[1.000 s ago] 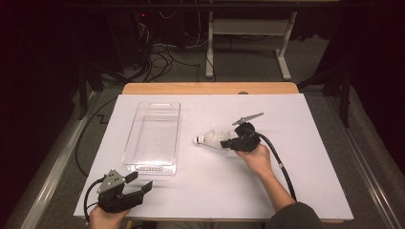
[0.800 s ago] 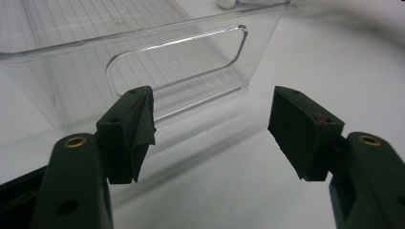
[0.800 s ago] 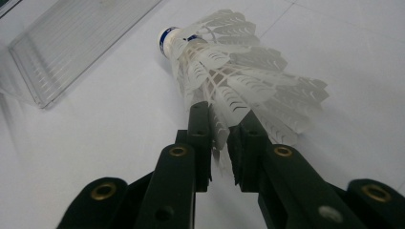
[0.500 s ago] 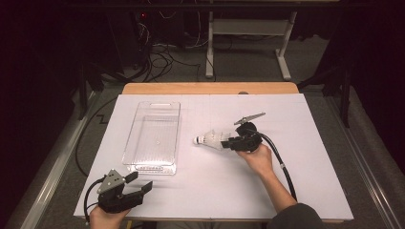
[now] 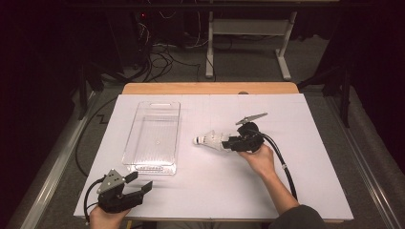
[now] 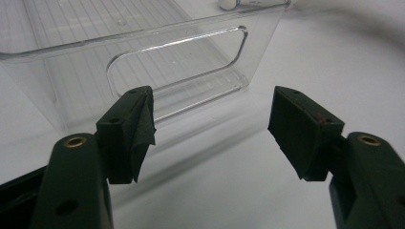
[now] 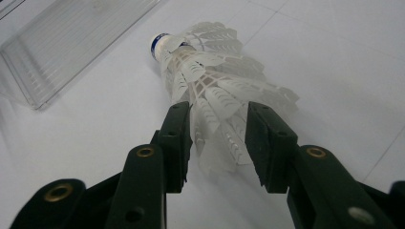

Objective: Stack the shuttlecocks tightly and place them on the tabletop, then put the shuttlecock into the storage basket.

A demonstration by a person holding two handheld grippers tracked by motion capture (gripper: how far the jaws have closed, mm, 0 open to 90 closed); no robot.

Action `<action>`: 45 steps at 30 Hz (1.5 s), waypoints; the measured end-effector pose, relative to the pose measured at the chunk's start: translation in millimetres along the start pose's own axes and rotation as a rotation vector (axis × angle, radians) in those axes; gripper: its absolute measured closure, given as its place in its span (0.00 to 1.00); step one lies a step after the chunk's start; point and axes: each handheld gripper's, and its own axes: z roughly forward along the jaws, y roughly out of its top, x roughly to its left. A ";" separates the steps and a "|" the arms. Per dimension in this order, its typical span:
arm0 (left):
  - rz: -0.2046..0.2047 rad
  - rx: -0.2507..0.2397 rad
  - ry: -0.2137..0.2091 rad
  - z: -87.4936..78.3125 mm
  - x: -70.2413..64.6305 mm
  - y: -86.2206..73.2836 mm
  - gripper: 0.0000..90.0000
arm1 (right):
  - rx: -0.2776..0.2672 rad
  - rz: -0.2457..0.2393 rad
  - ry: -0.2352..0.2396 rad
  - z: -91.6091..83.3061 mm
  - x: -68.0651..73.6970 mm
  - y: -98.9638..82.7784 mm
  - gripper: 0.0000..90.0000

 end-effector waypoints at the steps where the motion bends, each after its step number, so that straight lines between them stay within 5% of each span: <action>1: 0.000 0.000 0.000 0.1 0.1 0.0 0.37 | 0.001 0.000 -0.002 -0.2 0.2 -0.2 0.67; 31: -0.001 -0.005 -0.006 -0.2 0.3 -0.3 0.37 | -0.058 0.029 -0.027 -22.2 -3.8 -31.5 0.60; 45: -0.003 -0.007 -0.008 -0.9 1.2 -0.3 0.37 | -0.069 0.009 -0.027 -14.7 9.3 -35.5 0.55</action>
